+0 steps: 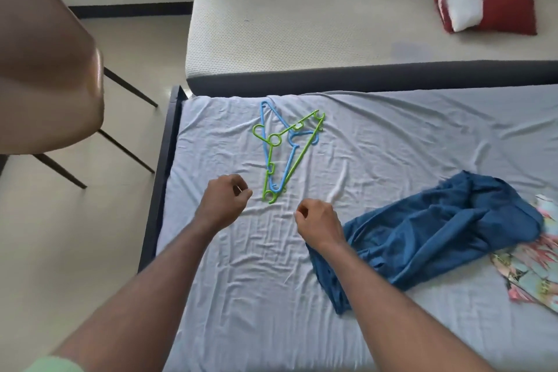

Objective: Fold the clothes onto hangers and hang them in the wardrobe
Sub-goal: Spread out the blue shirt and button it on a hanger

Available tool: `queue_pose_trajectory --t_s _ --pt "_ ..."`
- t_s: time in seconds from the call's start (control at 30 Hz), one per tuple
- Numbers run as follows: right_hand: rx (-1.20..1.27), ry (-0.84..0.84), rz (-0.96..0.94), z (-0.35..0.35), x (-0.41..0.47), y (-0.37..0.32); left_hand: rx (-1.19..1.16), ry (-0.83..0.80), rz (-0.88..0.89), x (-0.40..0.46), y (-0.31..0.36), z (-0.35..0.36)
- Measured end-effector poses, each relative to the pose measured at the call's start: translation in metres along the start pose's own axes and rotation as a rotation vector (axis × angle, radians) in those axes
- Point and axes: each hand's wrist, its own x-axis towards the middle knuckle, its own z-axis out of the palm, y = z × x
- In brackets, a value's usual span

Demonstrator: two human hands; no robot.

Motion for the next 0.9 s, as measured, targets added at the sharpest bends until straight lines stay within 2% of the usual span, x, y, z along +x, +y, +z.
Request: queue_pose_trajectory --t_s 0.1,0.4,0.57,0.63,0.7,0.8,0.9 --pt "-0.001 -0.045 -0.016 0.018 0.037 0.002 -0.065 -0.009 -0.044 0.023 -0.021 0.011" --pt "-0.183 -0.344 -0.115 0.095 0.179 -0.024 -0.177 -0.016 -0.168 0.082 -0.067 0.055" --pt "-0.354 -0.383 -0.061 0.115 0.221 -0.040 -0.257 -0.029 -0.204 0.090 -0.073 0.070" --pt "-0.405 -0.363 -0.049 0.130 0.226 -0.029 -0.260 -0.049 -0.236 0.091 -0.081 0.084" --pt "-0.403 -0.253 -0.106 0.137 0.225 -0.017 -0.263 -0.082 -0.252 0.089 -0.085 0.097" --pt "-0.226 -0.096 -0.062 0.135 0.218 0.000 -0.290 -0.125 -0.299 0.084 -0.083 0.111" --pt "-0.160 -0.055 0.029 0.125 0.209 0.023 -0.300 -0.174 -0.338 0.080 -0.077 0.126"
